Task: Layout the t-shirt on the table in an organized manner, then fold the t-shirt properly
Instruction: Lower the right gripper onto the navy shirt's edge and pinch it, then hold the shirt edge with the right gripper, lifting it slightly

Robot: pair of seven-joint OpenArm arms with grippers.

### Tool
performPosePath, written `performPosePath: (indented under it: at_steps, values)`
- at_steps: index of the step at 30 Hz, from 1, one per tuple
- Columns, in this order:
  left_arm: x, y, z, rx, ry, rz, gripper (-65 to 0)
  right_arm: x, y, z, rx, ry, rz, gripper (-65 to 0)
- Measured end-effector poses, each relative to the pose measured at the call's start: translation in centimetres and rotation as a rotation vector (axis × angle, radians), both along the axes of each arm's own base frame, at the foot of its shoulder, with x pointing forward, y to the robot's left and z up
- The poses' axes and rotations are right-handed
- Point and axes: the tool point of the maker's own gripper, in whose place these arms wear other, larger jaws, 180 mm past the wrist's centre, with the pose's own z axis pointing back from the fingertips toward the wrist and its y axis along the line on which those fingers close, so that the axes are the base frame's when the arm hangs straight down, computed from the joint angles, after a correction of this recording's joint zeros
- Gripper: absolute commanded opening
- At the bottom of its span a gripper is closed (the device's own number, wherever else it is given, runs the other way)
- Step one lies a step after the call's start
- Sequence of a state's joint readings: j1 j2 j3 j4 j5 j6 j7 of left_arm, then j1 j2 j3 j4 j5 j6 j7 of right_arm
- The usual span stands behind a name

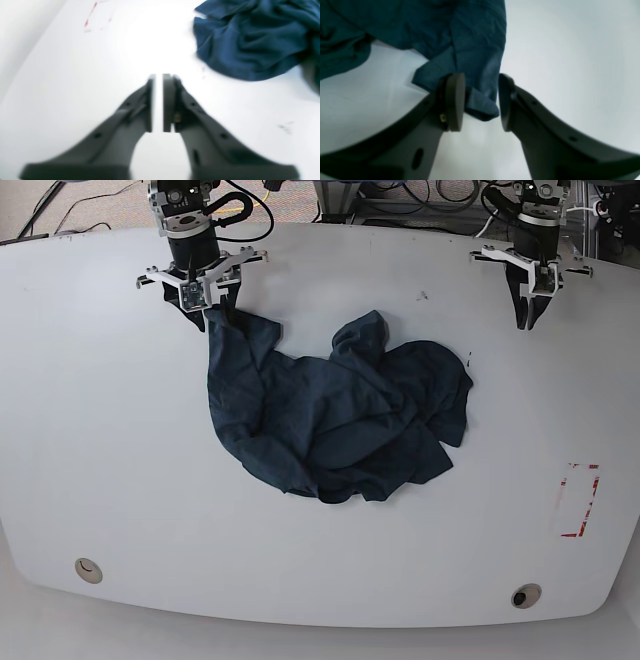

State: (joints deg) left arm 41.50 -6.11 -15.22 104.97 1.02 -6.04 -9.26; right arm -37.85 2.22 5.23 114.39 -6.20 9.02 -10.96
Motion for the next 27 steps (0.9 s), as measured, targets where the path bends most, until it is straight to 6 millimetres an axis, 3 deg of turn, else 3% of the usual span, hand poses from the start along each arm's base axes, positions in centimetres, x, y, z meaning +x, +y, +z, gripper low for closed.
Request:
performPosePath:
  at_steps: [4, 8, 15, 27]
  values:
    - [0.7, -0.1, 0.2, -0.001, -0.007, 0.001, -37.5, 0.9, 0.3, 0.4, 0.002, -0.016, 0.008, -40.4]
    - [1.2, -0.4, 0.5, -0.005, -0.02, -0.007, -27.9, 1.8, 0.8, 0.1, -0.01, 0.012, 0.04, -40.4]
    - [1.9, -0.6, 0.9, -0.01, -0.041, -0.011, -27.1, 2.2, 2.1, -0.1, -0.015, 0.039, 0.127, -40.7]
    - [2.3, -1.5, 0.8, -0.025, -0.044, -0.031, -27.1, 1.6, 1.3, -2.0, -0.066, 0.126, 0.176, -40.9]
